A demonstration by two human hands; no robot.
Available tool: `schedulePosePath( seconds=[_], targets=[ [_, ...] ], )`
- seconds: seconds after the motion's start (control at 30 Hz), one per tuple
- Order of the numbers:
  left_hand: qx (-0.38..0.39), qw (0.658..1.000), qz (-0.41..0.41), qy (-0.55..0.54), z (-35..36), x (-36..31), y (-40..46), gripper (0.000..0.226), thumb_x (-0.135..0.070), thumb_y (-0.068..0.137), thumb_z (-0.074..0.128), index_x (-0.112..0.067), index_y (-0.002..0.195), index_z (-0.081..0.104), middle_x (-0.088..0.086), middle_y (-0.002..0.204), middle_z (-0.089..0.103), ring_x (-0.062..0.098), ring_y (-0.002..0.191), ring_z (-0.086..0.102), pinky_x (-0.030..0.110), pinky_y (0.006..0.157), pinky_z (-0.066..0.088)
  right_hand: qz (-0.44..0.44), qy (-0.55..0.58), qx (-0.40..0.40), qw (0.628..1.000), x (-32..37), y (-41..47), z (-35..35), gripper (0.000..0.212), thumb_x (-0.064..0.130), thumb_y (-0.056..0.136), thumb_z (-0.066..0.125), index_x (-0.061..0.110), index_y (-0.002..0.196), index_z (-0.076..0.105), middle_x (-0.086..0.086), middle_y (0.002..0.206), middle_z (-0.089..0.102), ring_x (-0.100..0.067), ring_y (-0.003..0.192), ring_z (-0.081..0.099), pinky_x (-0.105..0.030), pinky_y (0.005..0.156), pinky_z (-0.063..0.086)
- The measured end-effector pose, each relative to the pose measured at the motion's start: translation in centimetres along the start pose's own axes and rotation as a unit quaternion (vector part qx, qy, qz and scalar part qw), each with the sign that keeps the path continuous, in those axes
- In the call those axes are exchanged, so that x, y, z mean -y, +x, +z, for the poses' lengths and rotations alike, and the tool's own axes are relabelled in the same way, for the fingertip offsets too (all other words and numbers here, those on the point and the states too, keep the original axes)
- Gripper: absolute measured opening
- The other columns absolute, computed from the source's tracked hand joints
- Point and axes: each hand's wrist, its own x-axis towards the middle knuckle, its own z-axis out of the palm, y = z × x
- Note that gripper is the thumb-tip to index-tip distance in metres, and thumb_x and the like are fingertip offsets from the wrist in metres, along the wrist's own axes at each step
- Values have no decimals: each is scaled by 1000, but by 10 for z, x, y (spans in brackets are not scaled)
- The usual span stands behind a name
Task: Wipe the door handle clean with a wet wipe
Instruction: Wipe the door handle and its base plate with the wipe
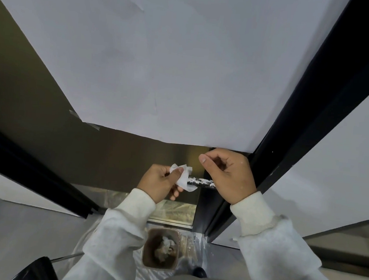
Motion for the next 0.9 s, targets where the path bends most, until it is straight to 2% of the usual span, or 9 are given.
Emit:
schedulePosePath(
  seconds=[0.1,0.2,0.27,0.43,0.53,0.63,0.7,0.8,0.9],
  targets=[
    [2,1000,-6,-11,1,2,-1,39,-27,101,55,-4,74,70,12,61,68,22,49,58,28,49,49,1,0,-5,1000,1,0,1,11,20,91,73,16,81,76,6,73,71,-9,67,64,-19,67,48],
    [29,996,37,-71,-8,5,-1,26,-14,97,59,-1,81,75,7,75,76,19,67,70,24,63,55,5,3,-10,1000,3,0,1,11,19,91,72,16,82,77,8,74,72,-8,69,64,-19,68,49],
    [42,995,80,-32,-16,9,1,16,-12,92,66,-4,89,78,3,88,79,16,85,74,23,73,55,7,1,-17,1000,4,0,1,12,20,92,72,16,82,77,8,74,72,-8,69,64,-20,68,49],
    [56,988,138,30,-18,14,3,13,-10,87,73,-13,98,80,-4,100,79,14,101,73,31,92,56,6,-17,-25,1000,5,-2,2,13,23,93,70,16,85,77,9,76,72,-11,73,66,-21,70,51],
    [33,984,156,75,-15,19,3,14,-28,91,70,-21,93,81,-7,94,79,13,94,73,37,88,56,12,-13,-35,999,7,-5,4,14,22,93,70,15,83,76,7,73,71,-10,70,65,-22,69,51],
    [6,982,146,120,-16,18,11,39,-51,90,57,-18,78,76,-3,76,76,22,74,70,44,77,57,18,-8,-43,999,8,-8,7,14,19,92,71,14,80,75,8,68,68,-8,64,61,-22,66,49],
    [4,985,135,104,-14,15,15,41,-44,96,56,-15,71,71,-3,69,73,20,67,67,41,74,58,15,-12,-48,999,8,-10,6,15,20,92,71,14,79,75,7,68,68,-9,64,61,-24,66,50],
    [-8,989,133,63,-9,14,11,40,-31,102,52,-24,68,72,-12,67,71,5,66,63,31,74,54,16,-17,-62,998,7,-12,-2,15,21,93,70,15,80,76,4,69,69,-11,64,63,-29,65,53],
    [-13,987,150,55,-3,19,4,39,-41,100,49,-23,73,70,-12,73,69,8,72,61,33,77,51,21,-22,-73,997,6,-14,-7,17,23,94,69,16,79,75,5,69,70,-13,66,64,-31,66,55]
  ],
)
